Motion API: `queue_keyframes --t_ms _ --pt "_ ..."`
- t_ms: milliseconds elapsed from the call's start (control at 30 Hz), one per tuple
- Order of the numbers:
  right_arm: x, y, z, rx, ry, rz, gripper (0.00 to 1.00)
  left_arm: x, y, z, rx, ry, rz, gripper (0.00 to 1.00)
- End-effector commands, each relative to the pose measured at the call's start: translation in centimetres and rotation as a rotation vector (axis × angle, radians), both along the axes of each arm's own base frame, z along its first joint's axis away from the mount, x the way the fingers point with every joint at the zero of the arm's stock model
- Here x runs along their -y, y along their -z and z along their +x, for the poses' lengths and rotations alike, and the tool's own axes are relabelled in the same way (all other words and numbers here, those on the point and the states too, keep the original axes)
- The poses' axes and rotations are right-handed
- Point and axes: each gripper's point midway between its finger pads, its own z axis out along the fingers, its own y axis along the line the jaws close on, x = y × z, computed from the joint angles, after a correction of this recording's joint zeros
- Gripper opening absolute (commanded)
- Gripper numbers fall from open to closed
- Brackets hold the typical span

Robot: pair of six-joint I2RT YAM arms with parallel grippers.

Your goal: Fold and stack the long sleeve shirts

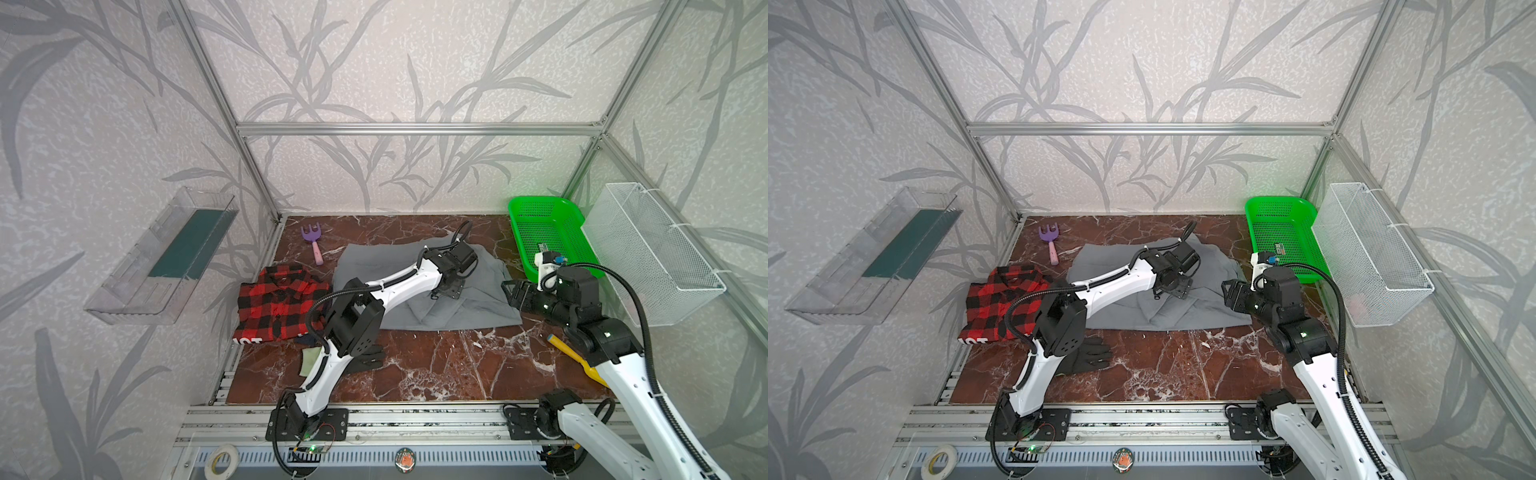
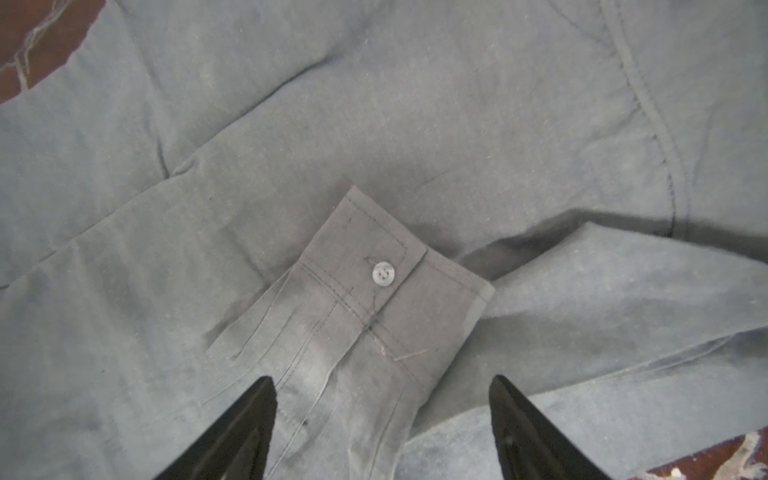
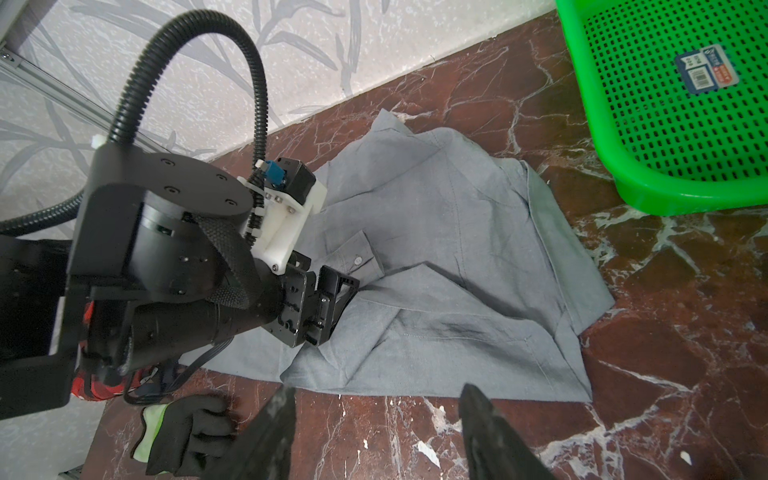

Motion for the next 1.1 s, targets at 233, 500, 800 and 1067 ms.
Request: queue_keyframes --t_ms 233,500,800,1067 --pt "-0.1 0.0 -0.2 0.011 -0.009 0.004 0.62 -1.6 2.2 0.4 -0.039 -0.039 0.134 0.76" --pt "0.0 0.1 -0.3 0.013 -0.007 -0.003 0.62 -2.0 3.3 0.1 -0.056 -0.037 0.153 0.71" --pt "0.0 0.1 -0.3 0.012 -0.008 -0.001 0.62 -1.0 4.3 -1.4 -0.119 -0.002 0.105 0.70" --pt "-0.1 0.3 -0.2 0.007 -0.009 0.006 0.62 -2.1 4.8 -2.0 -0.129 -0.008 0.138 0.56"
